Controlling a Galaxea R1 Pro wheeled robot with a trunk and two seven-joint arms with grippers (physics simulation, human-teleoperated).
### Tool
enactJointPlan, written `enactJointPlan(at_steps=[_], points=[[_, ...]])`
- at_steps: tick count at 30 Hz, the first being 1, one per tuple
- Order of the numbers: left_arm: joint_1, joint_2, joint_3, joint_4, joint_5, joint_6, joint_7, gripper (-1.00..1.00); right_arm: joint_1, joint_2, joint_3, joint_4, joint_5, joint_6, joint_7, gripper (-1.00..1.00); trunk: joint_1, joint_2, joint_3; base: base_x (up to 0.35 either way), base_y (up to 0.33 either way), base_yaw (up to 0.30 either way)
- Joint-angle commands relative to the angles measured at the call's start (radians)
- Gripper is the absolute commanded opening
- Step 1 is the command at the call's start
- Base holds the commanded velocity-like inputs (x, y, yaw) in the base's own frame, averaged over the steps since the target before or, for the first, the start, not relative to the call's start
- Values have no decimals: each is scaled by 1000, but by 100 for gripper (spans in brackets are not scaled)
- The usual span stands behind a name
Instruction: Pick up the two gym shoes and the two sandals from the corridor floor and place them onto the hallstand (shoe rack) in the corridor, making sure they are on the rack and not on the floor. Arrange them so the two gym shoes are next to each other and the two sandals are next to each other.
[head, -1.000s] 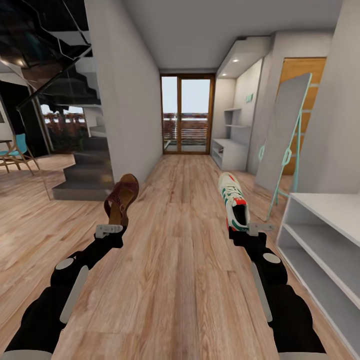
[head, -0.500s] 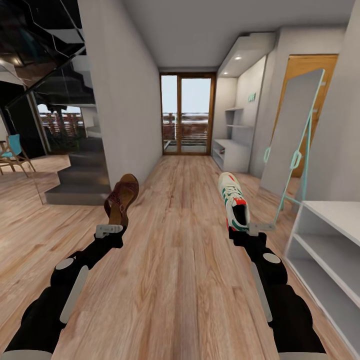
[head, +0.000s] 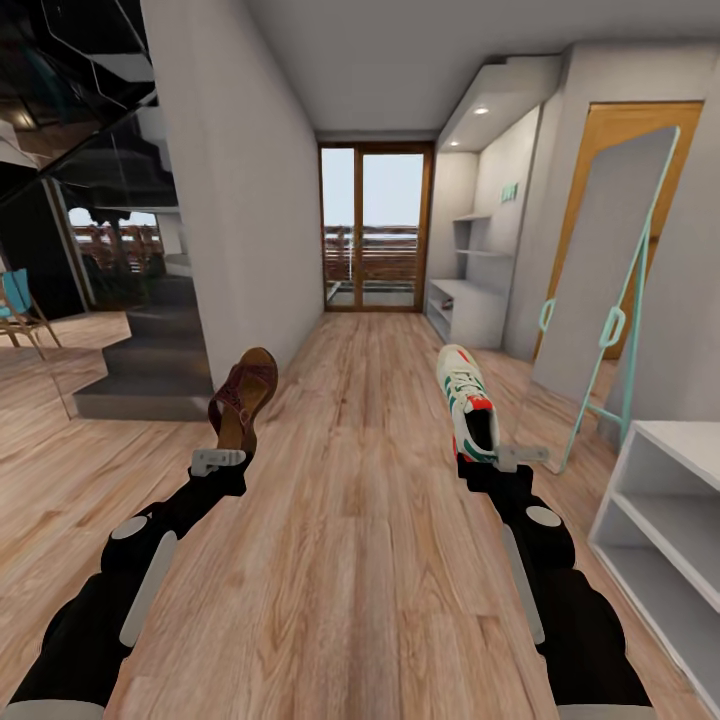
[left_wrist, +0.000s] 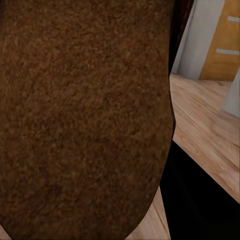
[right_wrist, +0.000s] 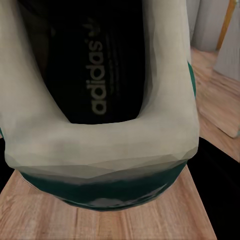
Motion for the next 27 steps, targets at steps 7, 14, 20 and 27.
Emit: enactJointPlan(at_steps=[7, 14, 20, 27], points=[[-1, 0, 1, -1, 10, 9, -2, -100, -1, 1, -1, -1, 8, 6, 1, -100, 0, 0, -1, 344, 0, 0], [-1, 0, 1, -1, 10, 9, -2, -100, -1, 1, -1, -1, 8, 7, 1, -100, 0, 0, -1, 344, 0, 0], [-1, 0, 1, -1, 10, 9, -2, -100, -1, 1, -1, -1, 8, 6, 1, -100, 0, 0, -1, 344, 0, 0], [-1, 0, 1, -1, 9, 9, -2, -100, -1, 1, -1, -1, 8, 7, 1, -100, 0, 0, -1, 344, 0, 0]])
